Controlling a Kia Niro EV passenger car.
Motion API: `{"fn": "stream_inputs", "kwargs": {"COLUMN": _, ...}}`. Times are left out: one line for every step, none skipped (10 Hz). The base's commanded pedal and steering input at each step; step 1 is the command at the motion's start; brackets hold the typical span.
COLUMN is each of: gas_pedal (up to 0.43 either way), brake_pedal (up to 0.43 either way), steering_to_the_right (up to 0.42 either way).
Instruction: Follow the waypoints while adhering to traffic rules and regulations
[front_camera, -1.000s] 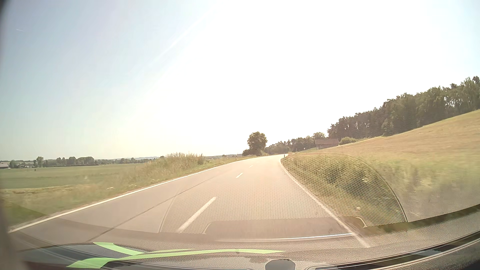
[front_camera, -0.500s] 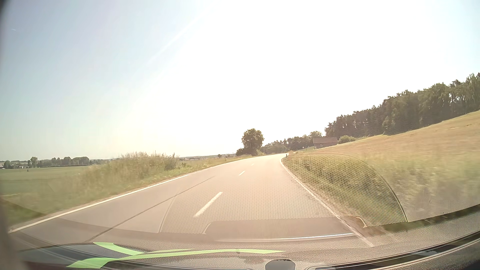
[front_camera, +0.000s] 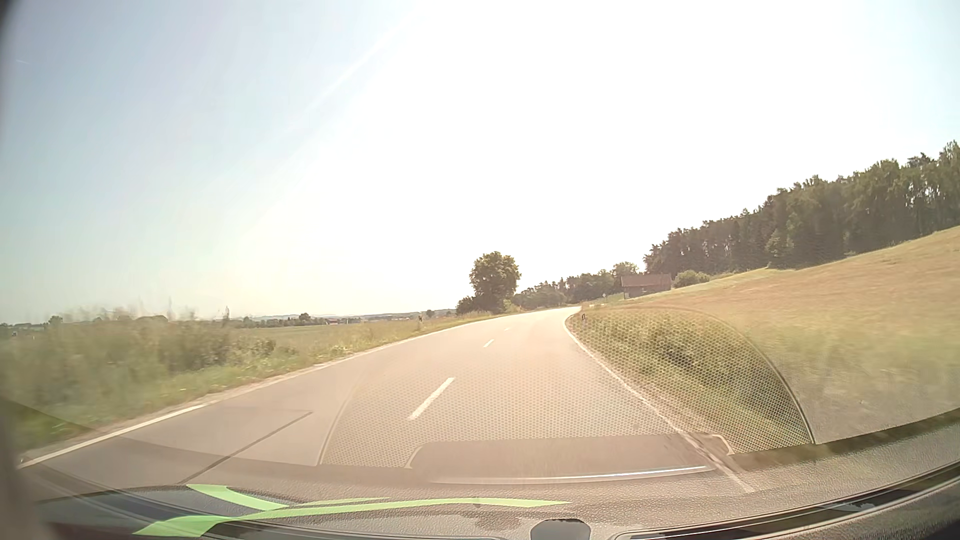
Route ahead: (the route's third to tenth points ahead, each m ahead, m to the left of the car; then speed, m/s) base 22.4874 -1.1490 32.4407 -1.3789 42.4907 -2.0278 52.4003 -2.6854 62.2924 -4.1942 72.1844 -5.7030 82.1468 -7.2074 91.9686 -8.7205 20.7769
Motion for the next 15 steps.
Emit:
{"fn": "stream_inputs", "kwargs": {"gas_pedal": 0.26, "brake_pedal": 0.0, "steering_to_the_right": 0.011}}
{"fn": "stream_inputs", "kwargs": {"gas_pedal": 0.24, "brake_pedal": 0.0, "steering_to_the_right": 0.01}}
{"fn": "stream_inputs", "kwargs": {"gas_pedal": 0.228, "brake_pedal": 0.0, "steering_to_the_right": 0.01}}
{"fn": "stream_inputs", "kwargs": {"gas_pedal": 0.228, "brake_pedal": 0.0, "steering_to_the_right": 0.01}}
{"fn": "stream_inputs", "kwargs": {"gas_pedal": 0.228, "brake_pedal": 0.0, "steering_to_the_right": 0.01}}
{"fn": "stream_inputs", "kwargs": {"gas_pedal": 0.24, "brake_pedal": 0.0, "steering_to_the_right": 0.009}}
{"fn": "stream_inputs", "kwargs": {"gas_pedal": 0.24, "brake_pedal": 0.0, "steering_to_the_right": 0.009}}
{"fn": "stream_inputs", "kwargs": {"gas_pedal": 0.26, "brake_pedal": 0.0, "steering_to_the_right": 0.009}}
{"fn": "stream_inputs", "kwargs": {"gas_pedal": 0.28, "brake_pedal": 0.0, "steering_to_the_right": 0.008}}
{"fn": "stream_inputs", "kwargs": {"gas_pedal": 0.287, "brake_pedal": 0.0, "steering_to_the_right": 0.008}}
{"fn": "stream_inputs", "kwargs": {"gas_pedal": 0.299, "brake_pedal": 0.0, "steering_to_the_right": 0.008}}
{"fn": "stream_inputs", "kwargs": {"gas_pedal": 0.299, "brake_pedal": 0.0, "steering_to_the_right": 0.008}}
{"fn": "stream_inputs", "kwargs": {"gas_pedal": 0.299, "brake_pedal": 0.0, "steering_to_the_right": 0.008}}
{"fn": "stream_inputs", "kwargs": {"gas_pedal": 0.299, "brake_pedal": 0.0, "steering_to_the_right": 0.006}}
{"fn": "stream_inputs", "kwargs": {"gas_pedal": 0.28, "brake_pedal": 0.0, "steering_to_the_right": 0.005}}
